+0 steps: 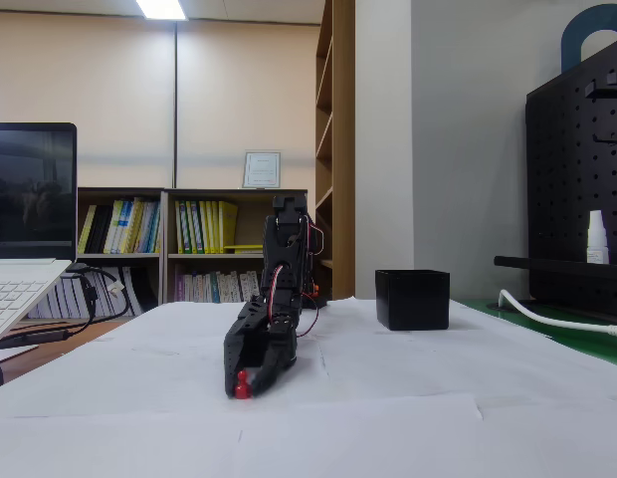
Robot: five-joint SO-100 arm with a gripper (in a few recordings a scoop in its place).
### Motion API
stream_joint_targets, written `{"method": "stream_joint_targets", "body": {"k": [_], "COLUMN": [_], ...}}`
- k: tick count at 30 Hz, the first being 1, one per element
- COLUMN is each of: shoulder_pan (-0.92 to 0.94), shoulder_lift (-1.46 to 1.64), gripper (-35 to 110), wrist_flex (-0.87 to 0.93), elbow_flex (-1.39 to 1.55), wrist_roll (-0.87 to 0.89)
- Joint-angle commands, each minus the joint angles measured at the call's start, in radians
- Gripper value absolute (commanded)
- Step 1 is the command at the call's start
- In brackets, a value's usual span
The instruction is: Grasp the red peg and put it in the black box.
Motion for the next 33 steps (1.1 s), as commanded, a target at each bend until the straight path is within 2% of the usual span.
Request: {"method": "stream_joint_targets", "body": {"k": [1, 9, 15, 23, 29, 33], "shoulder_pan": [0.008, 0.003, -0.023, -0.189, -0.391, -0.558], "shoulder_lift": [0.017, -0.054, -0.222, -0.565, -0.749, -0.908], "gripper": [0, 0, 0, 0, 0, 0], "wrist_flex": [-0.002, 0.011, 0.158, 0.683, 1.106, 1.348], "elbow_flex": [0.023, 0.009, 0.041, 0.325, 0.67, 0.715], "wrist_roll": [-0.021, 0.003, 0.018, 0.127, 0.21, 0.253]}}
